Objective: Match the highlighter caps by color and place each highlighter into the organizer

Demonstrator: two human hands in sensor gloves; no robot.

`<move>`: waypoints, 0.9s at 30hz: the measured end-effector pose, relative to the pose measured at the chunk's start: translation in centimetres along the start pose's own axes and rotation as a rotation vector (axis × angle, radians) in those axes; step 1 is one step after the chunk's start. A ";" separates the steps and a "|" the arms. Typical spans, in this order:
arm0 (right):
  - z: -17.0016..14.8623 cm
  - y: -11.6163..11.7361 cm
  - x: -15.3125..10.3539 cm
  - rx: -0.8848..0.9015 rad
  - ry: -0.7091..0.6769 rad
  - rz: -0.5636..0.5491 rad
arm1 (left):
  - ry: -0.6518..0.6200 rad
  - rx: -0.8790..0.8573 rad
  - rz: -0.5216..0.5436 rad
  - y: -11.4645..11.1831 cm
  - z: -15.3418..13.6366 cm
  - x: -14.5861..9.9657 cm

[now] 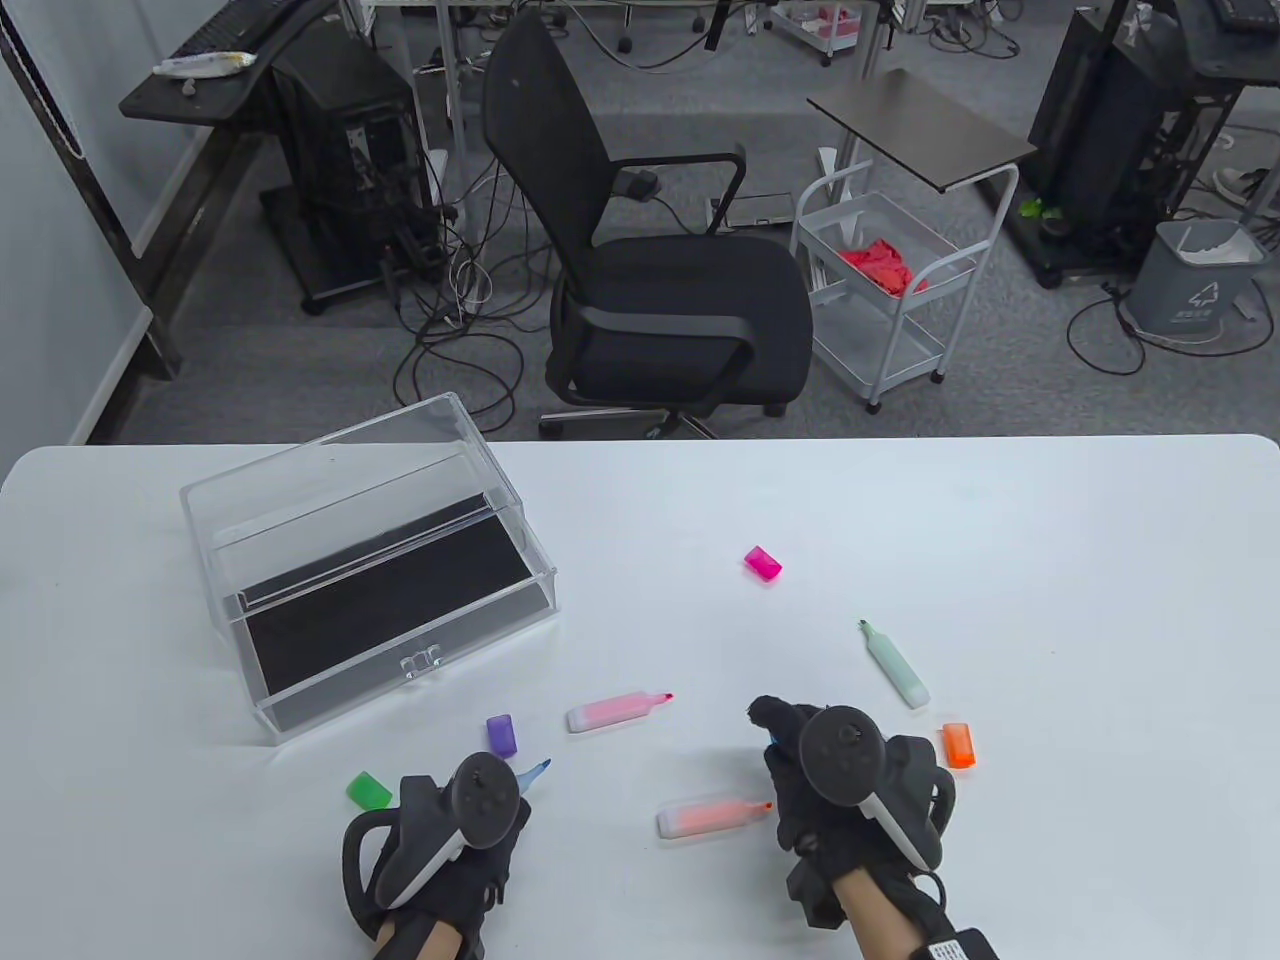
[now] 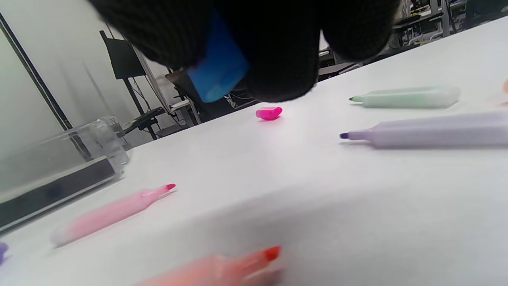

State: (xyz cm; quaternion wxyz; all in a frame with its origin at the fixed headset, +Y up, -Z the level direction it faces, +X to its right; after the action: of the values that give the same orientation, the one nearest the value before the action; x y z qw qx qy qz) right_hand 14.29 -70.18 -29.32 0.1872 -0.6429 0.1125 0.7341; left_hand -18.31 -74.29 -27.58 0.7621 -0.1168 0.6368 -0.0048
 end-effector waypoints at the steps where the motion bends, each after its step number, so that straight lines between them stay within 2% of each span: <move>1: 0.4 0.2 0.0 0.030 -0.002 -0.008 | -0.004 0.004 0.001 0.0 0.1 0.0; 7: 2.2 1.5 -0.3 0.198 -0.025 -0.030 | -0.044 -0.009 0.010 0.0 0.7 -0.1; 14: 1.9 3.0 -0.8 0.363 -0.106 -0.052 | -0.133 -0.124 0.004 -0.3 1.4 -0.2; 18: 1.6 4.4 -1.2 0.518 -0.133 0.017 | -0.165 -0.141 0.000 -0.6 2.2 -0.3; 27: 3.7 5.5 -1.4 0.566 -0.315 0.080 | -0.266 -0.238 -0.027 -1.0 3.1 -0.3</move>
State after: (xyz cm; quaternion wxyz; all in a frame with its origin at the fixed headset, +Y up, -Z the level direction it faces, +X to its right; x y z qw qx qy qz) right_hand 8.74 -73.84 -27.83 0.3448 -0.4389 0.3070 0.7709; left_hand -15.18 -74.72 -26.60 0.8203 -0.2140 0.5249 0.0758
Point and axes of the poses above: the tracker on the back of each hand, its own z axis roughly to the thumb side, its own x axis roughly from the wrist to the fingertips, y = z × x, the point moved 1 cm from there along x, roughly from the wrist to the fingertips, and after that the axes turned 10 degrees about -y, right-handed, at the moved point
